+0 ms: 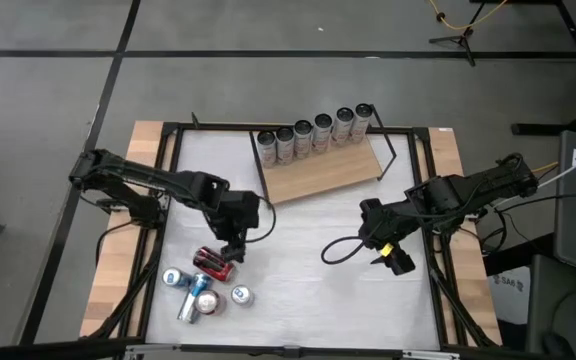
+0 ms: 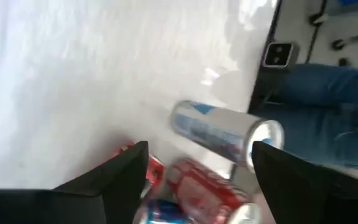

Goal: Place canned beverage on shelf
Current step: Put the red black soda can on the shelf

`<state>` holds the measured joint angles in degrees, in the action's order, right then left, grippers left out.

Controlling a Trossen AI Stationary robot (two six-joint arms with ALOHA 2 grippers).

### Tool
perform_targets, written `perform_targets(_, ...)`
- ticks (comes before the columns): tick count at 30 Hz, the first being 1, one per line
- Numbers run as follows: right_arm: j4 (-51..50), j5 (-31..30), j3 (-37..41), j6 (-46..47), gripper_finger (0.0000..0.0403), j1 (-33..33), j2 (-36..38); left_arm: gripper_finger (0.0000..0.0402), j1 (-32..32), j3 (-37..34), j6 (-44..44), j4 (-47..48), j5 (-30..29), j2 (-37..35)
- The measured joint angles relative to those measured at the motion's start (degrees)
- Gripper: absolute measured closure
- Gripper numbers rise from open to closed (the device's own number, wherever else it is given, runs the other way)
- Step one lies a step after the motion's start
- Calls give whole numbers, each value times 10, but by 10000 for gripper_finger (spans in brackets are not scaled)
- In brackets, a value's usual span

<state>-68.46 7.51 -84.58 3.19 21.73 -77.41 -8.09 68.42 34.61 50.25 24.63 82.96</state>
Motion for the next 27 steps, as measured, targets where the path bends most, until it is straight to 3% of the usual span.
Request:
perform_targets(5,14,-13,0,48,72,0,0,121,-35,0,-47,3,-10,4)
perform_targets(11,31,-16,0,64,72,0,0,121,-62,0,-51,13,-84,6)
perform_targets(19,31,-16,0,64,72,0,0,121,-62,0,16,26,-142,7)
perform_targets(27,31,-16,0,64,72,0,0,121,-62,0,18,43,-135,7)
